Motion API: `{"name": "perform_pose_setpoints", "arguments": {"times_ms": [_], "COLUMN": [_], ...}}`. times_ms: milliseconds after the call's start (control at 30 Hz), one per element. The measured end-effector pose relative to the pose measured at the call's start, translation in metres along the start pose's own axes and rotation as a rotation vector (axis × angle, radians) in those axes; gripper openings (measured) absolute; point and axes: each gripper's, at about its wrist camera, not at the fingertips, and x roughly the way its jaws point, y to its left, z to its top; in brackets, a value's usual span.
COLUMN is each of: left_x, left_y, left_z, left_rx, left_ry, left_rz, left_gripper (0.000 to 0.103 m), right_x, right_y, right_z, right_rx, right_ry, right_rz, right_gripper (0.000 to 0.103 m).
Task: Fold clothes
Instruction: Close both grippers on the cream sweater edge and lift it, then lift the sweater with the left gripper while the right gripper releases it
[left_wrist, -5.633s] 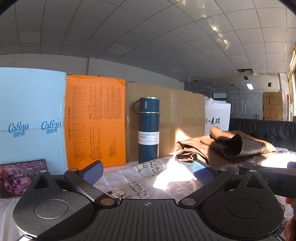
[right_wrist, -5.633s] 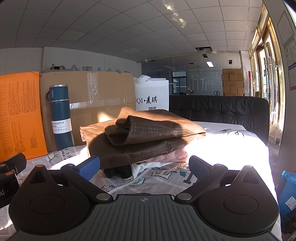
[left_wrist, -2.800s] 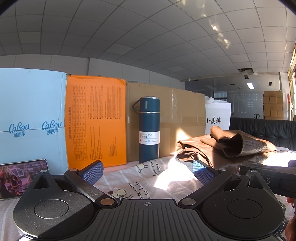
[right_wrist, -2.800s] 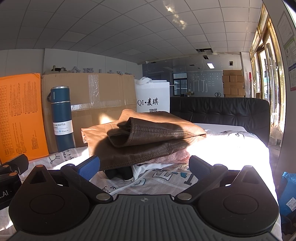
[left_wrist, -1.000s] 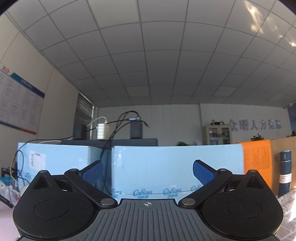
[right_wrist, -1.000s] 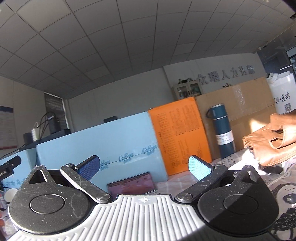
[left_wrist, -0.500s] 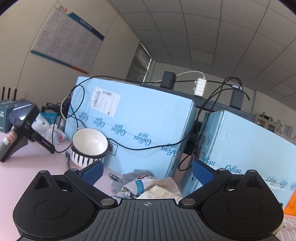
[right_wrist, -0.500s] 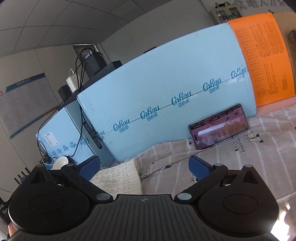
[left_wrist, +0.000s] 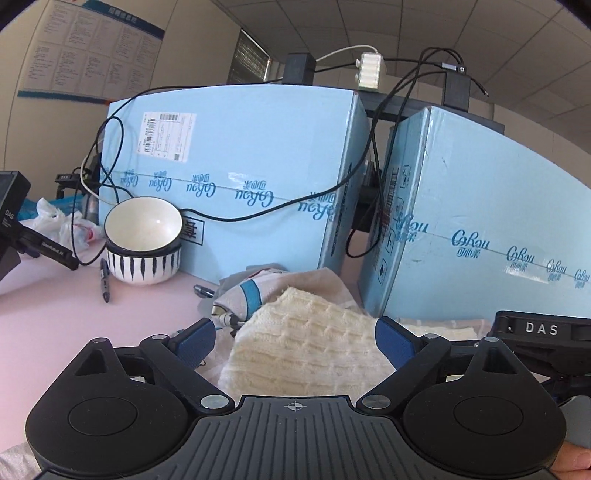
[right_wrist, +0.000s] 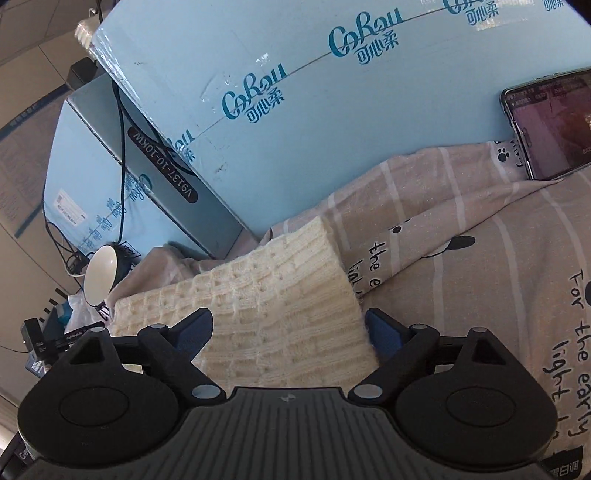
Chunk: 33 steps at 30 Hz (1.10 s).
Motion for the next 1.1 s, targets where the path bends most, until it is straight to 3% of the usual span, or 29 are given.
{"name": "perform_pose_setpoints", "arguments": {"times_ms": [67, 133, 200, 333, 467, 700, 933, 1100], "left_x": [0.007, 0.013, 0.013, 0.000, -0.017, -0.064, -0.106, -0.128], "left_y": [-0.001, -0.004, -0.006, -0.013, -0.021, -0.038, -0.072, -0.140], "left_z": [-0.002, -0.006, -0.007, -0.006, -0.005, -0.005, -0.006, -0.006], "left_rx": [0.013, 0.041, 0.052, 0.095, 0.130, 0.166, 0.125, 0.260], "left_ry": [0.028, 0.042, 0.043, -0.021, -0.100, -0.315, -0.420, -0.442], "left_rz": [0.000, 0.015, 0.003, -0.022, -0.049, -0.156, -0.406, -0.601], "left_gripper": [0.072, 0.050, 0.040, 0.018, 0.013, 0.011, 0.011, 0.011], "right_x": [0.008, 0.012, 0.012, 0.007, -0.015, -0.085, -0.187, -0.268], "right_y": [0.001, 0.004, 0.006, 0.003, 0.001, -0.004, -0.043, -0.082], "right_z": [0.000, -0.002, -0.004, -0.007, -0.004, -0.011, -0.014, -0.010], "right_rx": [-0.022, -0.049, -0.064, -0.071, -0.050, -0.048, -0.021, -0.051], "right_ry": [-0.010, -0.024, -0.039, -0.069, -0.114, -0.196, -0.321, -0.506], "right_rz": [-0.022, -0.046, -0.065, -0.058, -0.010, 0.079, 0.097, -0.035], "right_gripper": [0.078, 0.070, 0.062, 0.036, 0.021, 0.015, 0.015, 0.015]}}
